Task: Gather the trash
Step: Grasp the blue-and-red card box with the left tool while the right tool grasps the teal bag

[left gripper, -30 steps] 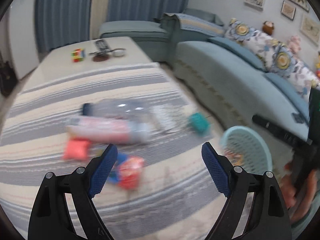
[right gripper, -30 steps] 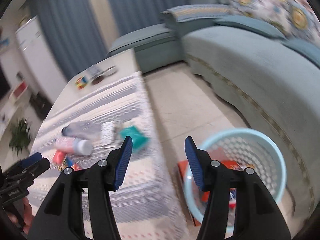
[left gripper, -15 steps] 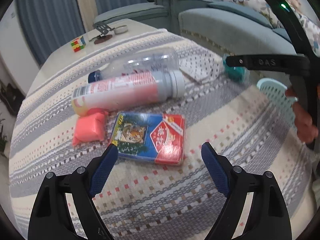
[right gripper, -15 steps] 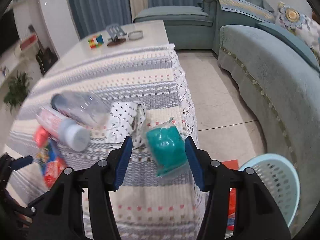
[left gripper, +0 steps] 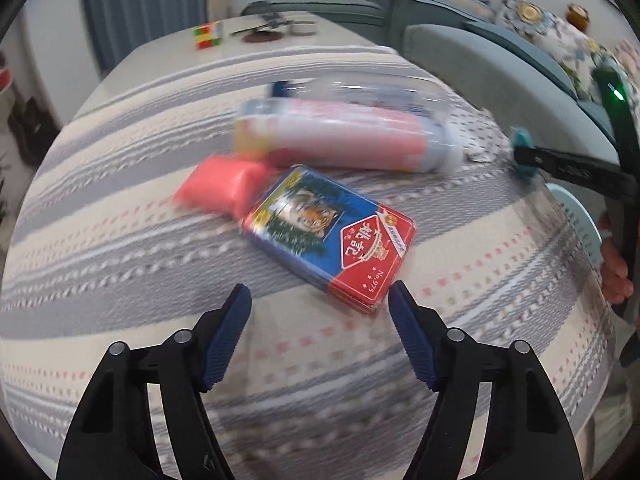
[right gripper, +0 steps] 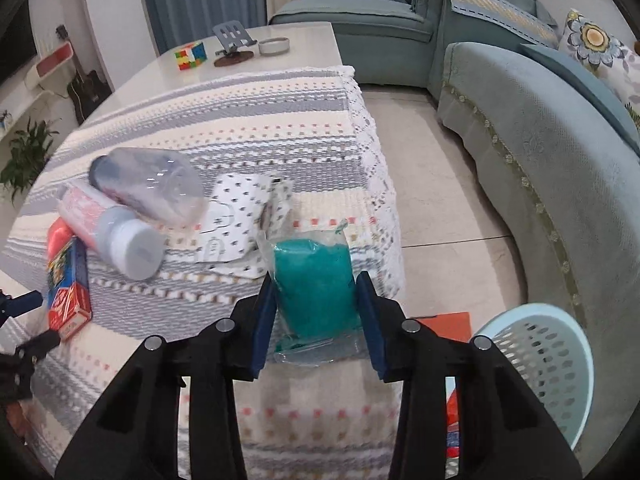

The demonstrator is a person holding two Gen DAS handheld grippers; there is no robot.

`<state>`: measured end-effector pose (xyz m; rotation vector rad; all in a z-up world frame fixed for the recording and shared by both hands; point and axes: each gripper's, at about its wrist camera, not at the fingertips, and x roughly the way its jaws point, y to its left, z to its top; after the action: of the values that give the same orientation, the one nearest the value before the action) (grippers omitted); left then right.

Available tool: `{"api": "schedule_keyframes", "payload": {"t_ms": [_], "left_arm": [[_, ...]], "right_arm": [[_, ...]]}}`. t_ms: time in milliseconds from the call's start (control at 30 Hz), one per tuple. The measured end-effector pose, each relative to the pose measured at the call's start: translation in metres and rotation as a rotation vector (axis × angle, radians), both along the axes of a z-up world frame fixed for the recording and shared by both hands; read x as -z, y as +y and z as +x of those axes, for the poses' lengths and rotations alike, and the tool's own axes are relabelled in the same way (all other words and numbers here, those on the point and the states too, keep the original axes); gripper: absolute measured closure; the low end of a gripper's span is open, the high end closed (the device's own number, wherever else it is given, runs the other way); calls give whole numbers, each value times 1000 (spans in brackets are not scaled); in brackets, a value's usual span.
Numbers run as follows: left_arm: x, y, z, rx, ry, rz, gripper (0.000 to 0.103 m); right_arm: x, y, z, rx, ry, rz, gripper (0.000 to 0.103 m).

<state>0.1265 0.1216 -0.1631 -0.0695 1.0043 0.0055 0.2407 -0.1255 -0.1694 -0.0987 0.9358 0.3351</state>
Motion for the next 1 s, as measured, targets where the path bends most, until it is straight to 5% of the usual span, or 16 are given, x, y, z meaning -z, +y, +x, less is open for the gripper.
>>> {"api": "schedule_keyframes", "payload": {"t_ms": [100,267,433,700,867,1000], "left_arm": [[2,29,-6,-49,14,-22,35],[-4,70,-15,-92,18,-240,29],[-15,58,15,-149,26,-304,18],[2,18,61,-258,101,-137,22],[7,-4,73,-258,108,-4,33],[5,-5,69,-244,90,-11,39]], "right_arm": [[-4,8,-13,-14,-8,14,67],[-13,19,-35,-43,-31,51,67],[-26,20,-49,-31,-58,93,67],[-48,6,-70,-21,-110,109,67],[-52,4,-81,-19,-130,103,67],[-44,7,-89,-22,-113,105,67]]}}
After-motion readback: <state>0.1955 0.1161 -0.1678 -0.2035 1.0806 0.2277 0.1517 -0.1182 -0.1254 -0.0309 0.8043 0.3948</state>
